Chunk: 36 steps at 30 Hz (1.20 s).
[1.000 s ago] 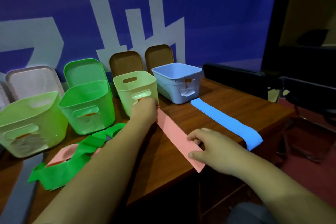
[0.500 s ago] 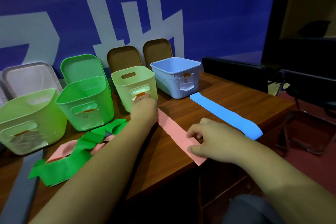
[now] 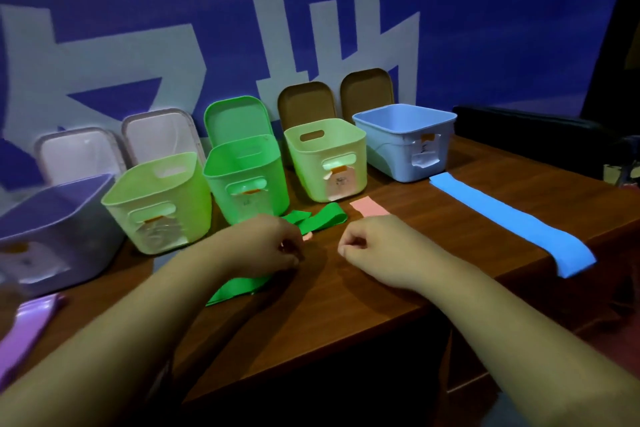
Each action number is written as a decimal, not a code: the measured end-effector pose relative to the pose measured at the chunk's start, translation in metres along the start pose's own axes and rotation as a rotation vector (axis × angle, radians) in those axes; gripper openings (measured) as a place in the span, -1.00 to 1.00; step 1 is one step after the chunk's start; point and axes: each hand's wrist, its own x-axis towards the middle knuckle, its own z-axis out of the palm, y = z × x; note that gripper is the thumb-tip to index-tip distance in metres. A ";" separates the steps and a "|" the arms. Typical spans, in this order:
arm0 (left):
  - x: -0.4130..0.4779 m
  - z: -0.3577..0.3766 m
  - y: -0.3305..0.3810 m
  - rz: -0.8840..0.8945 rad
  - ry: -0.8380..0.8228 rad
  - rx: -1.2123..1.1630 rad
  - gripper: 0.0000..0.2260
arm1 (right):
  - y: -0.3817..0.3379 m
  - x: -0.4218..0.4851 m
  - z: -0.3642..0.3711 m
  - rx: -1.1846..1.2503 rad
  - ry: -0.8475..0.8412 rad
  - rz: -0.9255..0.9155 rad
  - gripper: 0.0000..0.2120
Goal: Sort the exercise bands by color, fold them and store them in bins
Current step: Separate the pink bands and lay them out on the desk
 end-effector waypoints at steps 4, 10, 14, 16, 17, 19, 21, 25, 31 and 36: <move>-0.020 0.024 -0.028 0.013 0.084 0.007 -0.81 | -0.025 0.024 0.028 -0.011 -0.035 -0.034 -0.85; -0.027 0.029 -0.038 0.015 0.256 -0.066 -0.92 | -0.045 0.052 0.060 -0.055 -0.071 -0.037 -0.82; -0.029 0.020 -0.042 -0.037 0.382 -0.415 -0.99 | -0.042 0.057 0.080 -0.087 0.020 -0.056 -0.90; -0.034 0.006 -0.043 -0.018 0.411 -0.722 -0.98 | -0.041 0.057 0.083 -0.095 0.055 -0.073 -0.86; -0.037 -0.002 -0.045 0.008 0.432 -0.869 -0.97 | -0.042 0.058 0.083 -0.056 0.062 -0.068 -0.84; -0.043 -0.020 -0.048 0.045 0.496 -1.103 -0.95 | -0.046 0.061 0.079 0.100 0.078 -0.062 -0.81; -0.048 -0.035 -0.054 0.100 0.529 -1.335 -0.93 | -0.056 0.067 0.073 0.219 0.099 -0.087 -0.73; -0.048 -0.046 -0.075 0.153 0.555 -1.504 -0.90 | -0.082 0.078 0.060 0.296 0.090 -0.162 -0.61; -0.041 -0.015 -0.104 0.063 0.554 -1.618 -0.94 | -0.082 0.091 0.093 0.285 0.079 -0.211 -0.88; -0.040 0.015 -0.118 0.005 0.513 -1.670 -0.96 | -0.066 0.093 0.101 0.332 0.147 -0.233 -0.92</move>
